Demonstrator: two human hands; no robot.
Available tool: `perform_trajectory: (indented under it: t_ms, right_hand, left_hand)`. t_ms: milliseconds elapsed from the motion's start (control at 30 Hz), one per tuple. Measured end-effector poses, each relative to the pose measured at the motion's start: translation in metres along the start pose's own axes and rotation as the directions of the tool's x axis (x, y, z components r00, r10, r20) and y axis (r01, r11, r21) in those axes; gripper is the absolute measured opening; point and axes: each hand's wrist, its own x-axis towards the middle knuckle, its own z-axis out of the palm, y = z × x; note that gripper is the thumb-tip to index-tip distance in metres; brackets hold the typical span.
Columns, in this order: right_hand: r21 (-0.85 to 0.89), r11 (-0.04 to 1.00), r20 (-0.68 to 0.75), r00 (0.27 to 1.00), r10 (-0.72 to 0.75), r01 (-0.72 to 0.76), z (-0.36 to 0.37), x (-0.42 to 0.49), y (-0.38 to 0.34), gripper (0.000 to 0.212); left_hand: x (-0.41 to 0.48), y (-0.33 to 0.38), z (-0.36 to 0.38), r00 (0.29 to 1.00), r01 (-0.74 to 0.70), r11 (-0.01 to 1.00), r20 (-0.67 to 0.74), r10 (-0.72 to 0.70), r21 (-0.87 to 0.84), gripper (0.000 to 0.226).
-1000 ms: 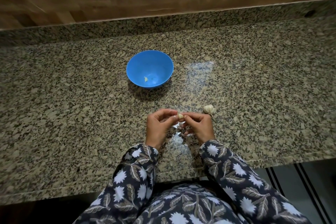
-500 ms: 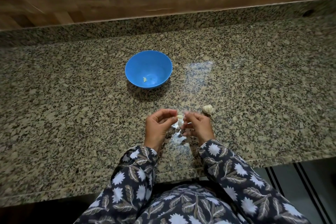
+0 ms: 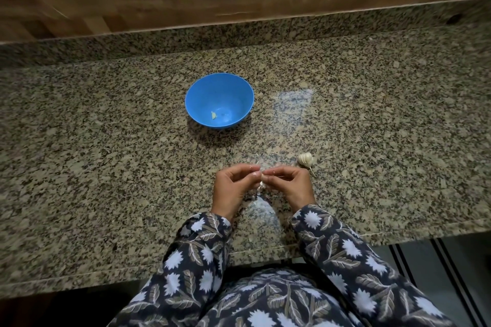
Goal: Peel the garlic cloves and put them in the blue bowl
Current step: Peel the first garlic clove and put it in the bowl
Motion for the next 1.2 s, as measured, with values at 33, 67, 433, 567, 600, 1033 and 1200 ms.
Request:
perform_trajectory:
  t_ms: [33,67,433,567,600,1033,1200]
  right_hand:
    - [-0.017,1.0,0.009,1.0,-0.01,0.01,0.0,-0.001,0.0,0.011]
    - [-0.021,1.0,0.014,1.0,-0.013,0.014,0.001,-0.001,0.0,0.013]
    - [0.116,0.976,-0.131,0.971,0.198,-0.183,-0.007,0.001,0.003,0.011]
    - [0.229,0.94,-0.148,0.946,0.29,-0.252,-0.022,0.0,0.0,0.011]
    - [0.246,0.933,-0.142,0.943,0.302,-0.262,-0.025,-0.002,0.0,0.011]
    - [0.445,0.866,-0.228,0.906,0.356,-0.229,-0.065,-0.025,0.018,0.031]
    - [0.467,0.858,-0.272,0.888,0.371,-0.215,-0.071,-0.035,0.026,0.031]
  left_hand:
    - [0.001,0.0,-0.001,1.0,0.007,1.0,-0.004,-0.007,-0.004,0.015]
    - [0.001,-0.001,-0.003,1.0,0.013,1.0,-0.009,-0.013,-0.01,0.015]
    - [0.005,-0.001,-0.045,0.928,0.109,0.971,-0.372,-0.022,0.215,0.015]
    - [0.006,-0.007,-0.079,0.877,0.141,0.802,-0.448,0.17,0.58,0.02]
    - [0.005,-0.01,-0.082,0.886,0.131,0.739,-0.412,0.211,0.661,0.021]
    - [0.014,-0.045,0.011,0.985,-0.163,0.389,0.126,0.119,0.907,0.074]
    - [0.039,-0.032,0.035,0.872,-0.478,0.3,0.488,0.045,0.826,0.059]
